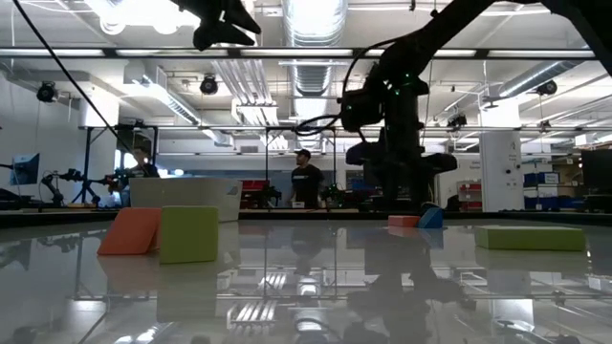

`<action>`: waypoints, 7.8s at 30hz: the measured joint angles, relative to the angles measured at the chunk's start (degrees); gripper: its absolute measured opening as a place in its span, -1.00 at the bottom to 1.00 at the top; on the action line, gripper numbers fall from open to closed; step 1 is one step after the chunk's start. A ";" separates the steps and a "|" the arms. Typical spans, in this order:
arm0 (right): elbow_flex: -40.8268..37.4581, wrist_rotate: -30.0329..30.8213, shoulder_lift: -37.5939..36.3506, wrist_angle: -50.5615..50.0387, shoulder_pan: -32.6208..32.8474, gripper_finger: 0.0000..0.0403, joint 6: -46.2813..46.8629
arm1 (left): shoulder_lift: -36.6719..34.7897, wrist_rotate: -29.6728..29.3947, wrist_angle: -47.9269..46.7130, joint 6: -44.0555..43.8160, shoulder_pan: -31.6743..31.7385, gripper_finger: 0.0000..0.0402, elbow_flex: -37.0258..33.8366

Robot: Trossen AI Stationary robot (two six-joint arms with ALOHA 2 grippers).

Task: Sort & place blocks by color
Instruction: Put the orange block into the black bin, then put the blue block into the white bin

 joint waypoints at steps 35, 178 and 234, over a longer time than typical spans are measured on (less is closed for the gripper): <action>-0.38 0.01 -2.31 4.32 -1.99 -0.43 3.17 | 0.82 0.00 2.96 0.57 0.00 -0.20 -0.04; 2.51 30.16 -38.93 -15.42 63.30 -0.37 57.38 | 28.69 -3.74 15.86 -1.43 -26.19 -0.20 0.00; 2.33 31.59 -42.14 -15.57 49.86 -0.37 50.84 | 63.88 -5.16 58.60 3.44 -25.59 0.30 4.31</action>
